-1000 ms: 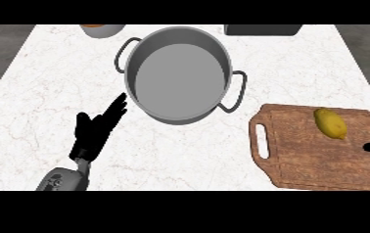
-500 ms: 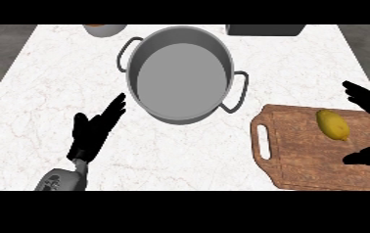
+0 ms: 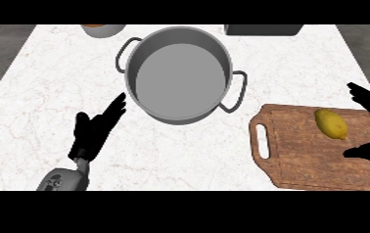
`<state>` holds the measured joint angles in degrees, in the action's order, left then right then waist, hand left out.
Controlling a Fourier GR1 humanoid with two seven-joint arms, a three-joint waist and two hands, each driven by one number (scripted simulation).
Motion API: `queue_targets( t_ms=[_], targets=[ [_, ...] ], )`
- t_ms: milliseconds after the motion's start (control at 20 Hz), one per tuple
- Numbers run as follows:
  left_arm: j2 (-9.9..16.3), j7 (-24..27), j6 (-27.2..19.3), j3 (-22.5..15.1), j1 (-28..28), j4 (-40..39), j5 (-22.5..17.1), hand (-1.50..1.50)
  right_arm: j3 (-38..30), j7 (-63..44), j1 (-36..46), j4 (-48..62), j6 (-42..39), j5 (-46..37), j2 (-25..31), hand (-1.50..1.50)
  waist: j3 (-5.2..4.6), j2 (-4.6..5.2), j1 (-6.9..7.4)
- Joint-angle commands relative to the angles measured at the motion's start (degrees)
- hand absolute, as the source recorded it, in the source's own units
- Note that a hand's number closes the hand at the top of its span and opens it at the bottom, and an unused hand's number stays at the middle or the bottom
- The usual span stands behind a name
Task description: Pick the lemon from the cutting board and place it in the pot
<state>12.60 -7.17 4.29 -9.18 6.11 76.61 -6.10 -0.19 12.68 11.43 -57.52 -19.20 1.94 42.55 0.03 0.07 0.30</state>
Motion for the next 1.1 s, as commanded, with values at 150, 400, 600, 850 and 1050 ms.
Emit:
queue_targets(
  t_ms=[150, 400, 600, 850, 1050],
  targets=[
    [-0.43, -2.48, 1.22, 0.02, -3.01, 5.68, 0.16, 0.00, -4.14, 11.01, 5.08, 15.32, -8.71, -0.36, -0.32, -1.50, 0.05, 0.04, 0.43],
    [-2.21, -1.52, -0.46, -0.32, -3.11, 3.34, 2.55, 0.00, -6.83, 14.23, 3.89, 16.50, -14.93, 2.94, -0.74, -1.50, 0.02, -0.06, 0.00],
    [-1.41, -1.21, 1.25, 2.53, 0.25, 0.62, 2.21, 0.00, -6.15, 10.81, 7.99, 19.40, -13.54, 2.00, -7.03, -1.50, -0.02, -0.02, -0.06],
    [-2.39, -0.70, 2.46, 2.64, 2.48, -1.26, 2.86, 0.00, -6.82, 21.59, 10.58, 33.51, -16.33, -2.35, -6.30, -1.50, 0.08, 0.25, 0.44],
    [-0.18, -1.52, 4.71, 4.11, -2.70, 4.60, 1.04, 0.00, -7.28, 21.73, 11.13, 35.71, -15.41, -2.00, -9.94, -1.50, 0.08, 0.14, 0.62]
  ],
)
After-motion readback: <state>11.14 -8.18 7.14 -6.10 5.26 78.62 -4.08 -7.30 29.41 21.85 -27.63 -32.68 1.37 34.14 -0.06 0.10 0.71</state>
